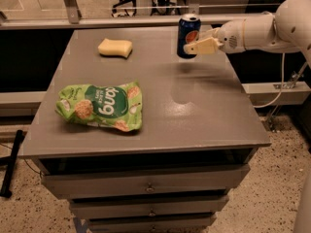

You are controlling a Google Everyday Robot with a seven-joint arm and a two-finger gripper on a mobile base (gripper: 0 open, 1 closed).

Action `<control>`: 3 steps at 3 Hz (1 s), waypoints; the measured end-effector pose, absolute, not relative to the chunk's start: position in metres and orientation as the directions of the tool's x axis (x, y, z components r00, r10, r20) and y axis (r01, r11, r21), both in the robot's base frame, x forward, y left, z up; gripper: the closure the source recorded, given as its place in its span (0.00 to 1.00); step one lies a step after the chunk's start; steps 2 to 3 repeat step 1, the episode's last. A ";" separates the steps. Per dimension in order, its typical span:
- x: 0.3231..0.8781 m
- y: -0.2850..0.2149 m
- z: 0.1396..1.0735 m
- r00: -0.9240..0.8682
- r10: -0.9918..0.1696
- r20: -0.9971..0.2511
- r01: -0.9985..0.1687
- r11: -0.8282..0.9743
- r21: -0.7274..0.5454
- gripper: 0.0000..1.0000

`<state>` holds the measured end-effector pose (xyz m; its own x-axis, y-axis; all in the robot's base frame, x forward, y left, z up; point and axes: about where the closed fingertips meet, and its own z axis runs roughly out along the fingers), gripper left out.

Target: Pick pepsi can

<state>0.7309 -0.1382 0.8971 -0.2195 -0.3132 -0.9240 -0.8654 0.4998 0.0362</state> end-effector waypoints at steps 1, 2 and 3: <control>0.726 -0.159 0.923 -0.213 -0.359 -0.908 -0.845 0.534 -0.013 1.00; 0.726 -0.159 0.923 -0.213 -0.359 -0.908 -0.845 0.534 -0.013 1.00; 0.726 -0.159 0.923 -0.213 -0.359 -0.908 -0.845 0.534 -0.013 1.00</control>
Offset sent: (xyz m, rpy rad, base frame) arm 0.0000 0.0000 0.0000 0.0000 0.0000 0.0000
